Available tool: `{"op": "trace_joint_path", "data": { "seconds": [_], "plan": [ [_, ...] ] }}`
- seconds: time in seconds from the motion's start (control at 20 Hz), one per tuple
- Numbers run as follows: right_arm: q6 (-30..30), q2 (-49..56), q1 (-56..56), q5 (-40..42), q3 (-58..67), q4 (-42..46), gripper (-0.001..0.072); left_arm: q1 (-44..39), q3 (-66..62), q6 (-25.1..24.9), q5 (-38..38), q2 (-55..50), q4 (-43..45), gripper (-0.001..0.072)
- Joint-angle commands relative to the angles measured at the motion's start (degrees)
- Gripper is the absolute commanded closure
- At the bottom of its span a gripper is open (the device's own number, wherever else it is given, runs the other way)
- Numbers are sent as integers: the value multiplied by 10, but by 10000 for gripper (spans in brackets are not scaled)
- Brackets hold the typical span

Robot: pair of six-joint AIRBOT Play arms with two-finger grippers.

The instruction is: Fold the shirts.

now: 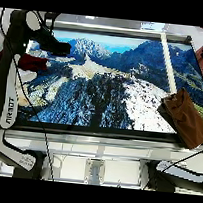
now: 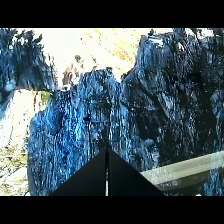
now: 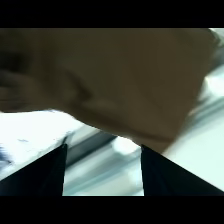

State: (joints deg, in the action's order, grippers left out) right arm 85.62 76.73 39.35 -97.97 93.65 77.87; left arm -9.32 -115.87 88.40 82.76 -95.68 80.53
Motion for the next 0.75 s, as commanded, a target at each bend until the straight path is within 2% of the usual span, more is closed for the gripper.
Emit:
{"op": "trace_joint_path", "data": {
  "seconds": [0.0,0.15,0.3,0.4,0.7],
  "plan": [
    [-57,-1,-33,112,-9,-317,199,0,0,13,7,0,-2,696],
    [-105,-1,-111,169,-33,-282,199,0,0,12,28,0,-9,696],
    [-98,-1,-177,177,-36,-146,236,0,0,12,42,0,-9,696],
    [-98,-1,-202,177,-36,-99,236,0,0,12,41,0,-12,696],
    [-98,-1,-215,178,-36,-97,236,0,0,8,50,0,-12,697]
  ]
}}
